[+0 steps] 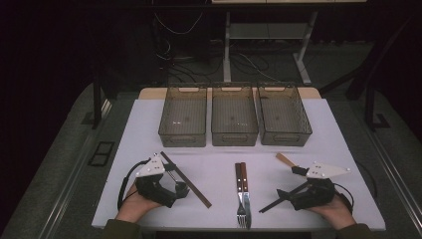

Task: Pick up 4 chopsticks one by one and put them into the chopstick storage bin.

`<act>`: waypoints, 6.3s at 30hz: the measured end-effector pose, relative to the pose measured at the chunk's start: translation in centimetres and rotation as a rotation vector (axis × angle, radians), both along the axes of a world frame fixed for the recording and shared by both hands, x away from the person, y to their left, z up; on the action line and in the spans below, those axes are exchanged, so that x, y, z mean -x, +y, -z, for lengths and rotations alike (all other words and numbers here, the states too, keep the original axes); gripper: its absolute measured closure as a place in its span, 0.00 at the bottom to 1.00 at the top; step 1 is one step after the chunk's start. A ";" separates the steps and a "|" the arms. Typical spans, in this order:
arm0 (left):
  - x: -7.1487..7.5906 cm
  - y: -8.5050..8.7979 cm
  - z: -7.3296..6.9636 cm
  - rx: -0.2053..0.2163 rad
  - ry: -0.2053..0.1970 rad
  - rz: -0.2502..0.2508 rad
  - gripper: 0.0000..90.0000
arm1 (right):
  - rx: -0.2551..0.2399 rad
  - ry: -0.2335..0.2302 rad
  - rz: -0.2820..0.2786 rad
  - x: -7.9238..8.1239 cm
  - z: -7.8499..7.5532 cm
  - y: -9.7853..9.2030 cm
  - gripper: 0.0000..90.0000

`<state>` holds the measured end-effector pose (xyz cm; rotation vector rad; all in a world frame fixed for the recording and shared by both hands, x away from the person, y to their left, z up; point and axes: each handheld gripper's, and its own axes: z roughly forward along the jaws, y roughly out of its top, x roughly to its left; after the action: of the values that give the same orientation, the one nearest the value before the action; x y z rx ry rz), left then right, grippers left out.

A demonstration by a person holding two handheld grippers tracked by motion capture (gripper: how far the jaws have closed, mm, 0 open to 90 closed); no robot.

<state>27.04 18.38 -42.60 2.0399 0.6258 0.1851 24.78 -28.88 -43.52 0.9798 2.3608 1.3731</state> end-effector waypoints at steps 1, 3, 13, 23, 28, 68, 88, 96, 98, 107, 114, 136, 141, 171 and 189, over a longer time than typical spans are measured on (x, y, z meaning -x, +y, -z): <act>0.0 0.0 0.0 0.000 0.000 0.000 0.00 | -0.002 0.000 0.001 0.0 0.0 0.0 0.03; 0.0 0.0 0.0 0.009 0.003 -0.004 0.00 | -0.002 0.001 0.002 0.0 0.0 0.0 0.03; -0.6 0.1 0.1 -0.009 0.013 -0.008 0.01 | -0.014 0.022 -0.003 -0.4 0.0 0.0 0.03; -0.7 -0.1 0.0 -0.039 0.021 -0.003 0.16 | -0.012 0.021 -0.014 -0.4 -0.1 0.2 0.03; -0.1 -0.5 -0.4 -0.024 0.027 0.028 0.38 | -0.018 0.019 -0.012 -0.3 -0.2 0.3 0.03; 2.0 -5.6 1.5 -0.149 0.122 0.239 0.99 | -0.010 0.022 -0.002 -0.4 -0.1 0.2 0.03; 1.9 -6.6 2.1 -0.177 0.139 0.265 0.99 | -0.006 0.022 -0.002 -0.4 -0.1 0.2 0.03; 1.6 -7.0 2.3 -0.187 0.128 0.260 0.99 | -0.006 0.024 -0.001 -0.4 -0.1 0.2 0.03; 1.6 -7.0 2.2 -0.189 0.127 0.265 0.99 | -0.006 0.024 -0.001 -0.4 -0.1 0.2 0.03; 1.4 -7.5 2.2 -0.190 0.116 0.268 0.99 | -0.005 0.025 -0.001 -0.4 -0.1 0.2 0.03; 1.2 -8.0 2.2 -0.196 0.108 0.266 0.99 | -0.005 0.026 -0.001 -0.4 -0.1 0.2 0.03; 0.7 -9.0 2.2 -0.212 0.087 0.259 0.99 | -0.003 0.030 0.000 -0.4 -0.1 0.2 0.03; 0.6 -9.1 2.2 -0.206 0.085 0.254 1.00 | -0.005 0.031 0.001 -0.5 -0.1 0.2 0.03; -0.6 -11.2 2.2 -0.223 0.049 0.193 1.00 | -0.004 0.031 0.001 -0.5 -0.1 0.1 0.03; -1.8 -13.1 2.3 -0.229 0.018 0.159 1.00 | -0.006 0.029 0.001 -0.5 -0.1 0.0 0.03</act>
<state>28.86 5.29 -44.95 2.3042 0.4676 0.1498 25.24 -28.84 -43.43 1.0096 2.3781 1.3759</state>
